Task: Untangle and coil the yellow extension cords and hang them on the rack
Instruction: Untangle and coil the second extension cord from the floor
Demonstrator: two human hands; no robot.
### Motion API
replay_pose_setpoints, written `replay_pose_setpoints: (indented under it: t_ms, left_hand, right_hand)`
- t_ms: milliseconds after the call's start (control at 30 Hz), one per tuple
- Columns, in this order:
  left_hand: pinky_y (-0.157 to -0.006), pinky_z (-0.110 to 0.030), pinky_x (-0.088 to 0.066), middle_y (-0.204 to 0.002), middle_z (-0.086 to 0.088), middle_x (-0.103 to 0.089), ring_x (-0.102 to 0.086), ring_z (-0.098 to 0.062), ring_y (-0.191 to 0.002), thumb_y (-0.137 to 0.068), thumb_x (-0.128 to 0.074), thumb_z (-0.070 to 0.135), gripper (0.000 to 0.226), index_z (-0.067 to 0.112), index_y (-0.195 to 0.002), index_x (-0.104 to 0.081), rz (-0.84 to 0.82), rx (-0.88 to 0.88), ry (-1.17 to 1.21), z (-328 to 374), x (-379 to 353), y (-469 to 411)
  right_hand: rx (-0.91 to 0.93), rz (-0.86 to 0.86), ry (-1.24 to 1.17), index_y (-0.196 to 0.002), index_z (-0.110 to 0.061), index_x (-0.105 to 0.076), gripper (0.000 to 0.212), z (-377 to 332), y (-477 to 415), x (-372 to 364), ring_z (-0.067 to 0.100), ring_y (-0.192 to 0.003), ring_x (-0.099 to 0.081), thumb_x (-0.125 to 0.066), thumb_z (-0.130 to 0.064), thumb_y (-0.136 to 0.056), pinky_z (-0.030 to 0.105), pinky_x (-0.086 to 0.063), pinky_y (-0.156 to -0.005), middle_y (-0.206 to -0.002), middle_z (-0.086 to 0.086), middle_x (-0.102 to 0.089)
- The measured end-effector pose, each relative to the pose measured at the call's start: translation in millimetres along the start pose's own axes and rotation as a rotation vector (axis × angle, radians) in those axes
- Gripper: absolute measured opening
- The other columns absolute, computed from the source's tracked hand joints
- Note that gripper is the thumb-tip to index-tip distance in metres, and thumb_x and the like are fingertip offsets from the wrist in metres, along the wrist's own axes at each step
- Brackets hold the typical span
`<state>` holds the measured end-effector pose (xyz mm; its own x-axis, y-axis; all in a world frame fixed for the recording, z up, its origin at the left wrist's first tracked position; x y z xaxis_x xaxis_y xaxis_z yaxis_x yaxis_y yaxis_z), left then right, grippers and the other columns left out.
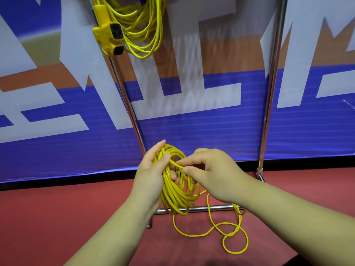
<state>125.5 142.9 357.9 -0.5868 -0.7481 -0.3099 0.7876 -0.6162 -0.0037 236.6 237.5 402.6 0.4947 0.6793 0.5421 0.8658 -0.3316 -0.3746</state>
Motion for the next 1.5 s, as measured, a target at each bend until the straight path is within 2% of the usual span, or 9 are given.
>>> replay_pose_setpoints:
  t_ms: [233,400,533,700,833,1000,1167,1300,1500]
  left_hand:
    - [-0.061,-0.036,-0.054,-0.087,-0.019,-0.063,-0.063,-0.027,-0.064,-0.096,-0.048,-0.002,0.040,0.026,-0.117,-0.067,0.147,-0.102,-0.074,23,16,-4]
    - [-0.058,-0.039,-0.058,-0.085,-0.015,-0.064,-0.074,-0.032,-0.072,-0.099,-0.044,-0.002,0.039,0.023,-0.125,-0.060,0.232,-0.142,0.049,44,32,-4]
    - [-0.054,-0.033,-0.055,-0.072,-0.009,-0.058,-0.064,-0.021,-0.057,-0.099,-0.043,-0.003,0.040,0.020,-0.129,-0.057,0.296,-0.175,0.189,62,54,-4]
    - [-0.050,-0.029,-0.049,-0.069,-0.008,-0.053,-0.053,-0.015,-0.051,-0.098,-0.043,-0.005,0.045,0.018,-0.136,-0.053,0.322,-0.181,0.330,76,79,-2]
    - [-0.050,-0.028,-0.048,-0.069,-0.008,-0.052,-0.051,-0.016,-0.050,-0.095,-0.044,-0.008,0.047,0.018,-0.133,-0.054,0.367,-0.185,0.322,78,96,2]
    - [-0.050,-0.028,-0.046,-0.060,-0.006,-0.051,-0.050,-0.017,-0.050,-0.094,-0.044,-0.008,0.047,0.020,-0.129,-0.059,0.397,-0.142,0.290,67,111,4]
    - [-0.049,-0.027,-0.046,-0.067,-0.009,-0.047,-0.047,-0.016,-0.049,-0.095,-0.044,-0.007,0.047,0.020,-0.128,-0.063,0.357,-0.135,0.253,68,116,4]
    - [-0.049,-0.028,-0.045,-0.068,-0.008,-0.049,-0.045,-0.016,-0.049,-0.095,-0.044,-0.007,0.041,0.015,-0.121,-0.067,0.271,-0.146,0.165,71,110,5]
    - [-0.050,-0.031,-0.046,-0.055,-0.010,-0.048,-0.044,-0.021,-0.044,-0.093,-0.050,-0.006,0.036,0.018,-0.101,-0.075,0.117,-0.171,-0.251,67,82,11]
  right_hand:
    - [-0.091,-0.050,-0.195,-0.102,-0.028,-0.068,0.024,3,5,-19,0.009,-0.067,-0.070,-0.064,-0.006,-0.092,0.023,-0.057,-0.068,-0.075,-0.011,-0.067]
    - [-0.153,-0.182,-0.432,-0.106,-0.009,-0.047,0.015,13,8,-39,0.016,-0.075,-0.068,-0.054,0.000,-0.097,0.026,-0.053,-0.073,-0.084,0.006,-0.067]
    - [-0.148,-0.353,-0.292,-0.106,-0.012,-0.044,0.015,19,16,-55,0.009,-0.081,-0.063,-0.057,-0.010,-0.098,0.025,-0.049,-0.080,-0.080,-0.005,-0.065]
    - [-0.244,-0.476,-0.112,-0.102,-0.011,-0.042,0.018,46,23,-71,0.000,-0.055,-0.045,-0.058,-0.019,-0.098,0.016,-0.039,-0.055,-0.083,-0.003,-0.065]
    - [-0.347,-0.547,0.016,-0.088,-0.016,-0.036,0.021,74,28,-79,0.011,-0.063,-0.040,-0.054,-0.009,-0.094,0.021,-0.036,-0.054,-0.076,-0.007,-0.064]
    - [-0.370,-0.488,0.005,-0.086,-0.021,-0.045,0.016,87,24,-85,0.023,-0.072,-0.060,-0.058,-0.011,-0.088,0.048,-0.049,-0.065,-0.073,-0.004,-0.070]
    - [-0.407,-0.440,-0.044,-0.087,-0.013,-0.048,0.017,85,20,-80,0.011,-0.062,-0.066,-0.063,-0.008,-0.094,0.022,-0.045,-0.054,-0.072,0.002,-0.069]
    - [-0.461,-0.361,-0.197,-0.092,-0.007,-0.055,0.012,78,15,-65,0.013,-0.051,-0.057,-0.067,-0.005,-0.091,0.023,-0.042,-0.050,-0.070,0.007,-0.070]
    - [-0.484,0.053,-0.485,-0.087,-0.006,-0.063,0.005,60,2,-25,0.010,-0.050,-0.055,-0.066,-0.003,-0.090,0.021,-0.042,-0.049,-0.070,0.009,-0.069]
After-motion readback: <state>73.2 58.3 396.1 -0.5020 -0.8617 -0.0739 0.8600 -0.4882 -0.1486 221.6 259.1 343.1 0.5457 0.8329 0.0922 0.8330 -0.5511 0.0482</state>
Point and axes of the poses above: each hand's wrist, its own y-axis away from the middle knuckle, its own x-axis out of the back of the hand, z = x × y, the point moved 9 cm from there along -y, towards the middle knuckle
